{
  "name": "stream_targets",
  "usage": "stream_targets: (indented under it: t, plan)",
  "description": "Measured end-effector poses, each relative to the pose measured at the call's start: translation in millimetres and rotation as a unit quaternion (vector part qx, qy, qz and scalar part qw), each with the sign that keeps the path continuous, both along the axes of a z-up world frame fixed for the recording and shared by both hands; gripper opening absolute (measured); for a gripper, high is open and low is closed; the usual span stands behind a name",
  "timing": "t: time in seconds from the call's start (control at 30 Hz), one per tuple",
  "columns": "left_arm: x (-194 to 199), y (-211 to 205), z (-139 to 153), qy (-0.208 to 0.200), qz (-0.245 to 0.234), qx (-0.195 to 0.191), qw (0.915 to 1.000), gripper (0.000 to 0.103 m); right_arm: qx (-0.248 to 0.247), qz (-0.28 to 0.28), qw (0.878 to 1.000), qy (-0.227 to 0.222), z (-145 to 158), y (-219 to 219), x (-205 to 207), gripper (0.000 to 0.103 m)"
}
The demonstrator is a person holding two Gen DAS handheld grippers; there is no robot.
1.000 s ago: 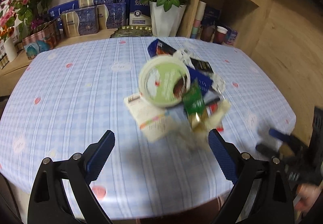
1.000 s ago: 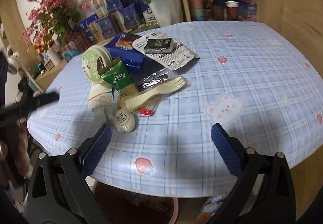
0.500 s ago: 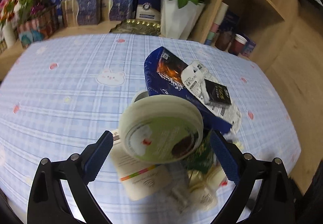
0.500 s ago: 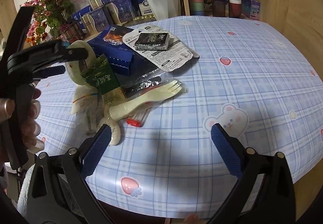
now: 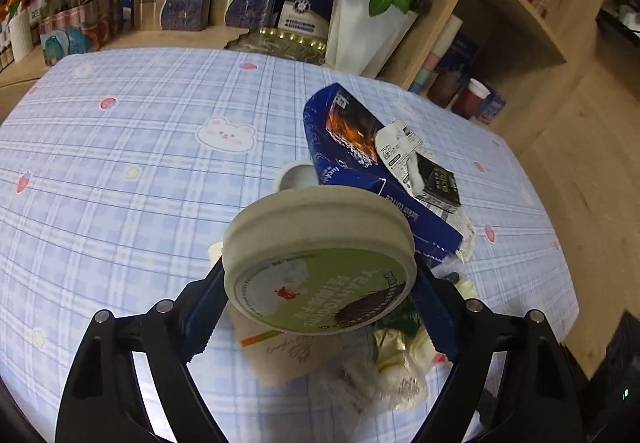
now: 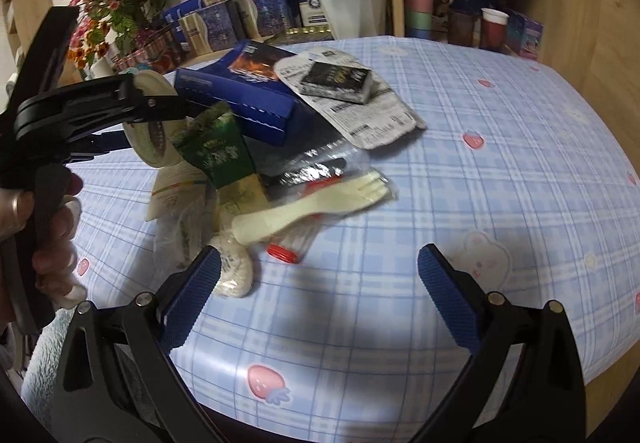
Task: Collect trash
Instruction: 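Grasp the yogurt lid with the left gripper while the right gripper approaches the green bag, then grasp the green snack bag with the right gripper and lift it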
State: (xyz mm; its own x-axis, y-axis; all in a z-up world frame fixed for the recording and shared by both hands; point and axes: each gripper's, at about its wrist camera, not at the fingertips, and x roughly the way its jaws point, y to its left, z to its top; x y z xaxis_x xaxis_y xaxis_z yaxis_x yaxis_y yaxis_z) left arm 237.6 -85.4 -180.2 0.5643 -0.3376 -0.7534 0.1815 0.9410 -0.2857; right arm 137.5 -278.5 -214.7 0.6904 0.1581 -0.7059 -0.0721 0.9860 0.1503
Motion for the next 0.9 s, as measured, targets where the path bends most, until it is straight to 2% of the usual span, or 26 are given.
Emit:
stream_targets:
  t: [0.2,0.27,0.3,0.4,0.5,0.6,0.7,0.77,0.83,0.9]
  plan:
    - [-29,27,12,-0.014,0.002,-0.009,0.9999,0.083,-0.025,0.052,0.998,-0.015,12,24,21,0.097]
    - [-36,34,11,-0.009,0.003,-0.012,0.9999,0.083,-0.035,0.068,0.997,-0.013,14,33,33,0.091]
    - [-42,40,12,-0.008,0.006,-0.014,0.9998,0.083,-0.039,0.075,0.996,-0.011,14,37,39,0.085]
    - [-55,51,13,-0.009,0.013,-0.019,0.9997,0.083,-0.045,0.095,0.994,0.0,13,48,57,0.08]
    - [-68,62,12,-0.008,0.018,-0.017,0.9997,0.083,-0.077,0.111,0.991,0.001,11,65,72,0.075]
    - [-82,71,11,-0.005,0.022,-0.021,0.9995,0.083,-0.092,0.12,0.988,0.01,6,76,83,0.072]
    - [-95,77,9,0.001,0.025,-0.029,0.9993,0.083,-0.085,0.103,0.991,0.021,3,75,92,0.072]
    - [-103,78,6,0.006,0.024,-0.033,0.9992,0.083,-0.069,0.093,0.993,0.033,-1,73,96,0.064]
    - [-111,78,4,0.009,0.021,-0.033,0.9992,0.083,-0.057,0.095,0.993,0.051,-5,72,99,0.046]
    - [-118,78,1,0.009,0.018,-0.028,0.9994,0.083,-0.059,0.097,0.992,0.051,-4,74,96,0.042]
